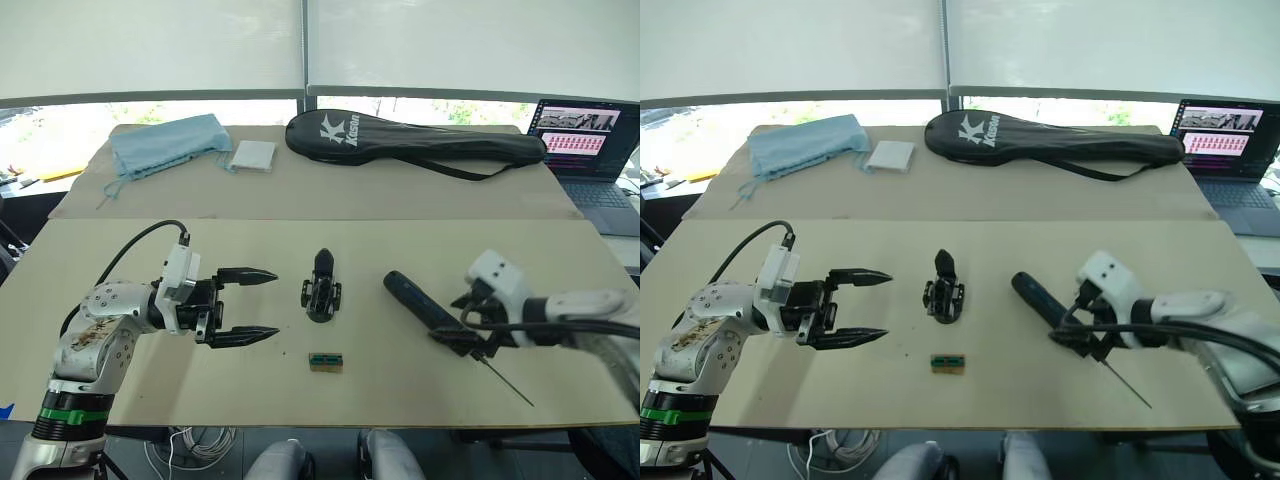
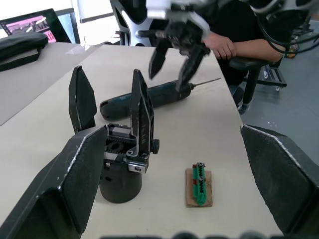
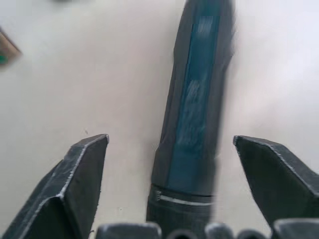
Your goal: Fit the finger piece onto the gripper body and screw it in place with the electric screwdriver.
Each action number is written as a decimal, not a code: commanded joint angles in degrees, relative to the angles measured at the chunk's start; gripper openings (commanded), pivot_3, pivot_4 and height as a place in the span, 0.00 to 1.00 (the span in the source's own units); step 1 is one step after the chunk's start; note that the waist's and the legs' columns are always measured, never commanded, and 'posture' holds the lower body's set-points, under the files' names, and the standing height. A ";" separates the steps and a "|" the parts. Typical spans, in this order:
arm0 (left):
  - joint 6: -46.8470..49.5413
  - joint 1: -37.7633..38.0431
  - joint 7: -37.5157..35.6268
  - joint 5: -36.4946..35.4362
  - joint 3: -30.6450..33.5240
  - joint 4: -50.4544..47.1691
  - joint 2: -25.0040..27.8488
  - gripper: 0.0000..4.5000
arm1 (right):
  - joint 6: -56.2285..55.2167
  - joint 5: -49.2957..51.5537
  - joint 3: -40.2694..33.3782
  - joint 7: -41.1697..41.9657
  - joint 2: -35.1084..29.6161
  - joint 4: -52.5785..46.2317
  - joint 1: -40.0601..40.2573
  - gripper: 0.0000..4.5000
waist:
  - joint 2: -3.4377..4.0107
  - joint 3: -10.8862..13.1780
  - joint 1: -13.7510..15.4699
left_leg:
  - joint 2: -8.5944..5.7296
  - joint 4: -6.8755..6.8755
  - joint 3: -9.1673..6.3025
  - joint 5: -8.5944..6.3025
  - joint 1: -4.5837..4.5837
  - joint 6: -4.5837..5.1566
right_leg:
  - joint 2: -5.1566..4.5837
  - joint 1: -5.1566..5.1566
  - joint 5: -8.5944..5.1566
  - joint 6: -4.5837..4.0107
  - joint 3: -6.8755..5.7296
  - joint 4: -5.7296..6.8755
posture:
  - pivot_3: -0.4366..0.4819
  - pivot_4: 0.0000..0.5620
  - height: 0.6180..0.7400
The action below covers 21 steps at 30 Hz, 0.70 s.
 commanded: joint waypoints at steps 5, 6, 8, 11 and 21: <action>0.11 1.18 -0.17 -0.46 -0.48 -1.64 -0.03 1.00 | 13.31 3.46 9.52 2.65 -11.13 -3.06 -12.01 0.98 | -0.03 0.02 0.09 | 0.00 0.03 0.02 -0.03 -0.11 0.06 | -0.07 -0.04 0.00 0.00 -0.02 -0.03 | 0.48 0.27 1.00; 0.50 1.12 -0.10 -0.69 -0.61 -1.68 -0.10 1.00 | 16.23 3.47 12.17 2.23 -11.95 -3.07 -14.84 0.98 | -0.03 0.02 0.08 | 0.00 0.04 0.02 -0.04 -0.11 0.06 | -0.08 -0.04 0.00 0.00 -0.02 -0.03 | 0.48 0.27 1.00; 0.84 0.81 -0.03 -0.88 -0.77 -1.54 -0.16 1.00 | 21.79 5.20 16.81 2.51 -11.55 -2.70 -21.05 0.98 | -0.05 0.02 0.08 | 0.00 0.02 0.01 -0.04 -0.11 0.06 | -0.09 -0.05 0.00 0.00 -0.02 -0.06 | 0.48 0.27 1.00; -0.60 0.04 -0.80 0.00 -1.10 -0.64 -0.17 1.00 | 23.99 6.48 22.20 2.77 -10.76 -1.19 -26.05 0.98 | -0.08 0.01 0.05 | 0.01 0.01 0.00 -0.04 -0.19 0.07 | -0.09 -0.13 0.00 -0.01 -0.03 -0.05 | 0.48 0.27 1.00; -4.46 2.04 -1.32 2.64 -2.65 -1.62 -0.04 1.00 | 20.68 0.96 34.29 -0.05 -6.75 5.94 -30.43 0.98 | -0.09 0.01 0.05 | -0.02 0.06 0.02 -0.06 -0.27 0.11 | -0.13 -0.17 0.02 0.00 -0.08 -0.05 | 0.48 0.27 1.00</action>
